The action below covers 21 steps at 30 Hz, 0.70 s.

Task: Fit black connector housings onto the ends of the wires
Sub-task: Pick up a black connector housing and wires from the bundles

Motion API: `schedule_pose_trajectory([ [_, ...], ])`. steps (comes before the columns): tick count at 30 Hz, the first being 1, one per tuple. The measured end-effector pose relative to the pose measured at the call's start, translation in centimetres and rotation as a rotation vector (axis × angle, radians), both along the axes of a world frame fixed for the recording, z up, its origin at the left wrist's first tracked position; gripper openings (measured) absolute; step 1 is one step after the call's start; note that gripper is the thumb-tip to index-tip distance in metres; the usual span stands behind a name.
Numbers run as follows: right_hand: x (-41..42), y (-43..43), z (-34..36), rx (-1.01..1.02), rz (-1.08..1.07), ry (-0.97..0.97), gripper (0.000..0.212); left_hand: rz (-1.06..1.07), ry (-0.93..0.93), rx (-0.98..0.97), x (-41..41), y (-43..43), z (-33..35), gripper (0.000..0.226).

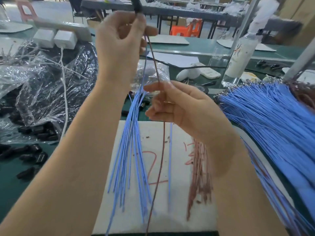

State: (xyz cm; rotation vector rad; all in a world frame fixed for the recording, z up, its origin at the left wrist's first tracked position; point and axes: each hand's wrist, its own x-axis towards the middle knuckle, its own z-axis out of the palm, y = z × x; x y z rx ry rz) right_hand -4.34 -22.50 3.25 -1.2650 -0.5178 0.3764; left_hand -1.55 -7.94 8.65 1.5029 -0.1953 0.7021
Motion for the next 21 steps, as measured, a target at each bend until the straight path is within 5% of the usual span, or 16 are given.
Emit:
schedule_pose_trajectory([
  [2,-1.1,-1.7,1.3,0.051,-0.105,-0.009,0.029,-0.045,-0.018,-0.102,-0.1,-1.5,1.4,0.013],
  [5,-2.0,-4.2,1.5,-0.137,-0.492,-0.068,0.027,-0.146,0.040,-0.102,-0.2,-5.9,2.0,0.013],
  [11,-4.8,-11.2,1.3,-0.201,-0.629,0.077,0.028,-0.186,0.232,-0.182,1.5,-15.8,-1.7,0.011],
  [14,-4.7,-14.8,-0.5,-0.648,-0.863,0.028,0.024,-0.234,0.473,-0.339,3.4,-18.5,-5.8,0.016],
  [17,-3.5,-15.8,-3.7,-1.214,-0.955,-0.071,0.018,-0.312,0.692,-0.148,4.0,-20.2,-10.2,0.024],
  [21,-2.2,-14.1,-6.1,-1.367,-0.969,0.003,0.020,-0.243,0.696,0.140,3.1,-20.7,-12.4,0.007],
])
